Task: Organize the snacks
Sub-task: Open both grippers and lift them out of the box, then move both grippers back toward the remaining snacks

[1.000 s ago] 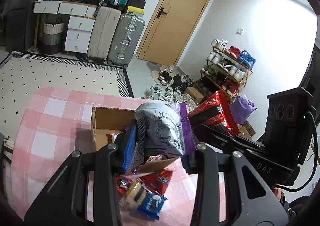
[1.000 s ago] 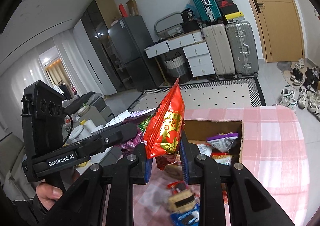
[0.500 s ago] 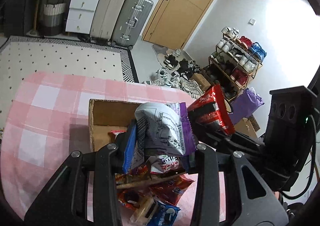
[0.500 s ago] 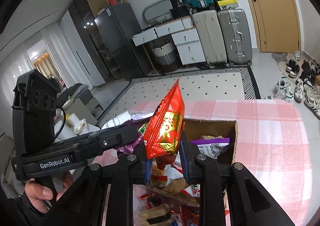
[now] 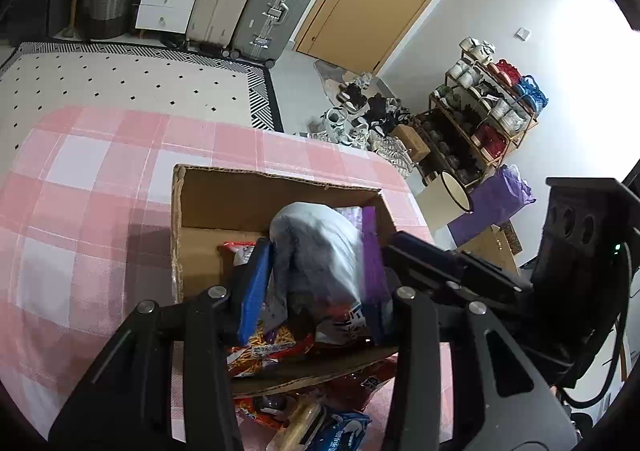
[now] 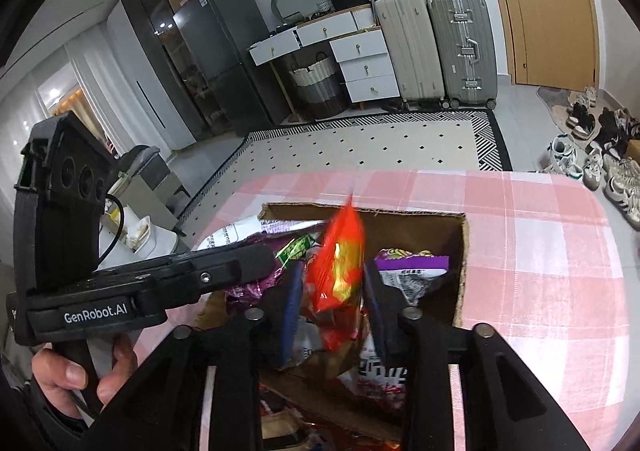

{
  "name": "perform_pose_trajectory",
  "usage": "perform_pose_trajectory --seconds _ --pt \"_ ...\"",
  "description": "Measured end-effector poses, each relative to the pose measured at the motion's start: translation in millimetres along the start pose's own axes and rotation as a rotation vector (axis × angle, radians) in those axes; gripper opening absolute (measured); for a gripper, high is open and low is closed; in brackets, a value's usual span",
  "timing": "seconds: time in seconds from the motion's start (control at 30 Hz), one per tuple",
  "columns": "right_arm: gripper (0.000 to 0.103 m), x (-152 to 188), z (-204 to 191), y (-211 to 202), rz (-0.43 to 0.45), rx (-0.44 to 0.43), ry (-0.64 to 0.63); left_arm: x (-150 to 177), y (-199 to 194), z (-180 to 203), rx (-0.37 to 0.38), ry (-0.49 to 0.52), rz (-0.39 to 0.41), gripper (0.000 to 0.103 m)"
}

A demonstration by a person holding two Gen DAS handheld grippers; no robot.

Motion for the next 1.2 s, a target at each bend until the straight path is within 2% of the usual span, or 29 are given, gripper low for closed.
perform_pose_trajectory --seconds 0.03,0.17,0.43,0.57,0.7,0.73,0.83,1.03,1.13,1.2 --pt "0.039 -0.6 0.1 -0.5 -0.003 0.000 -0.005 1.1 -0.3 -2.5 0.001 -0.002 0.001 0.038" --pt "0.040 -2.7 -2.5 -9.1 0.015 0.002 -0.033 0.5 -4.3 -7.4 -0.019 -0.015 0.017 0.064" --pt "0.043 -2.9 -14.6 -49.4 0.071 -0.005 -0.035 8.3 -42.7 4.3 -0.037 0.012 0.056 0.064" --pt "0.051 -4.2 -24.0 -77.6 0.111 -0.012 -0.064 19.9 -68.4 24.5 -0.073 0.057 0.043 0.065" --pt "0.051 -1.0 -33.0 -107.9 0.143 -0.008 -0.080 30.3 -98.3 47.0 -0.075 0.115 0.089 0.068" --pt "0.055 0.0 -34.9 -115.9 0.152 -0.001 -0.087 33.0 -104.8 51.5 -0.077 0.122 0.098 0.069" --pt "0.079 7.2 -46.0 -135.9 0.174 0.031 -0.142 41.5 -121.7 65.4 -0.086 0.143 0.115 0.073" --pt "0.085 20.3 -68.2 -182.5 0.248 0.023 -0.175 58.0 -156.7 87.0 -0.088 0.185 0.159 0.075" --pt "0.086 24.9 -78.8 -201.1 0.283 0.041 -0.190 64.5 -175.4 93.0 -0.093 0.192 0.195 0.082" --pt "0.087 30.3 -84.5 -212.8 0.297 0.034 -0.182 68.4 -187.9 96.2 -0.111 0.207 0.214 0.083"
Point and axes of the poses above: each gripper's, at about its wrist camera, not at the fingertips, and y roughly the way its jaws point, z to its right, x to its underside, the point moved 5 cm from there along y, roughly the way its jaws point, and after that the axes turned 11 degrees about z, right-handed, at the moved point
